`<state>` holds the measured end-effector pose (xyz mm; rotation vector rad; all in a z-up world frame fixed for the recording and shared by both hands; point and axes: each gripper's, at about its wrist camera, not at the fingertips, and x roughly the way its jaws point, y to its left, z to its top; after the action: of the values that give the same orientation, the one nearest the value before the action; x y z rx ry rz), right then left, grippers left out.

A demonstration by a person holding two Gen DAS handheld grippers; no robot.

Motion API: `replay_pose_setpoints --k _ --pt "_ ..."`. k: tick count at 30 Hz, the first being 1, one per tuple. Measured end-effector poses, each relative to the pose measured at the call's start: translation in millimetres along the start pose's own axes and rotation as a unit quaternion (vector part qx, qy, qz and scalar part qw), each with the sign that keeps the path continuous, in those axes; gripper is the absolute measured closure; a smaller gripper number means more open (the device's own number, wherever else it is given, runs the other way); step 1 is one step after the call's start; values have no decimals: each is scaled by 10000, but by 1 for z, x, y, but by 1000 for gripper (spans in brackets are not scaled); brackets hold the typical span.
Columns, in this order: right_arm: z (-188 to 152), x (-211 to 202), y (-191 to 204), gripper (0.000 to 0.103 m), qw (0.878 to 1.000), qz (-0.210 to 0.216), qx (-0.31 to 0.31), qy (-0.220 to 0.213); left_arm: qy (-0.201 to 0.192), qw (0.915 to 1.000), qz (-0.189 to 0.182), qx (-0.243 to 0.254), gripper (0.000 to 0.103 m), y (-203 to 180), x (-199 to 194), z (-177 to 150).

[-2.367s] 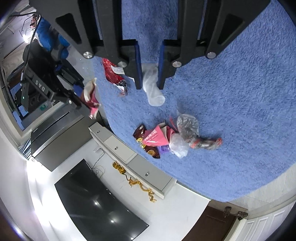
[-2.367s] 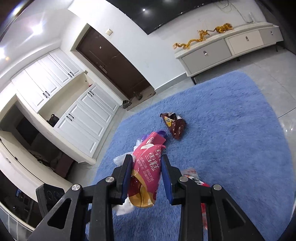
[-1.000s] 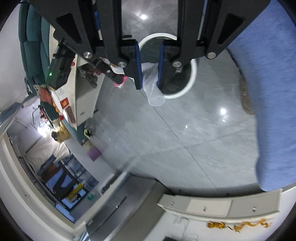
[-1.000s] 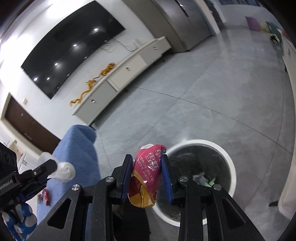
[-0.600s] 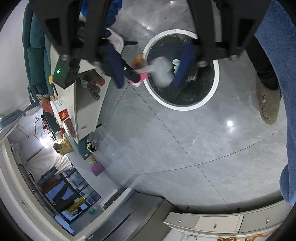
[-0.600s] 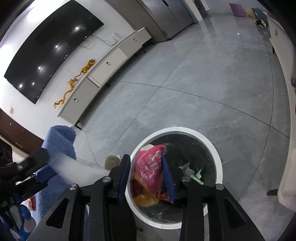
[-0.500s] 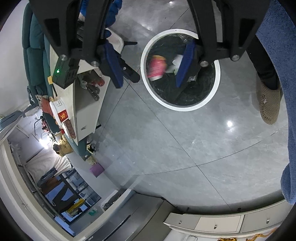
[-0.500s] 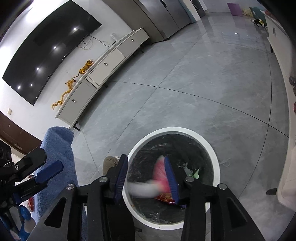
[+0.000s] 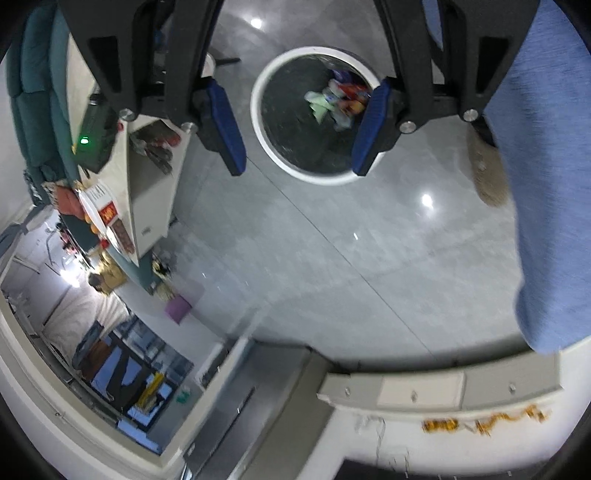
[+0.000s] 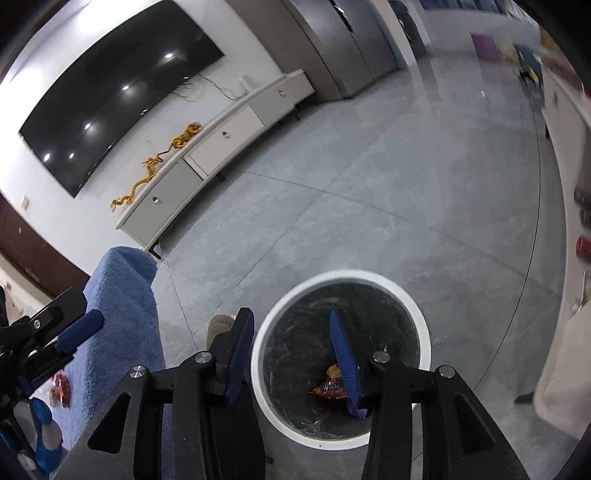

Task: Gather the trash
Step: 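Return both tools to the remaining wrappers on the rug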

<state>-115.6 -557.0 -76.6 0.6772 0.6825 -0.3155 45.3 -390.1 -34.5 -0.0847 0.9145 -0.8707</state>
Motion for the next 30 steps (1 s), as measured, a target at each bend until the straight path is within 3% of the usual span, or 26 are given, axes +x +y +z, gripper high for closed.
replay_pose_setpoints --k 7,10,17,24,30 --pt "3 -40 67 55 9946 -52 -887 -540 -1028 9938 402 116 46 18 -77 -3" --pt "0 -51 93 54 9903 12 -1226 -659 -1299 9894 597 273 46 25 -109 -5" --pt "-9 -72 158 54 9781 341 -1874 -836 -1546 9825 962 397 45 57 -180 -16" --pt "-26 -81 216 54 9636 646 -2435 -892 -1867 9733 1328 137 45 106 -243 -39" --pt "-43 -75 261 53 9526 891 -2787 -829 -1842 9674 1720 -266 45 162 -285 -60"
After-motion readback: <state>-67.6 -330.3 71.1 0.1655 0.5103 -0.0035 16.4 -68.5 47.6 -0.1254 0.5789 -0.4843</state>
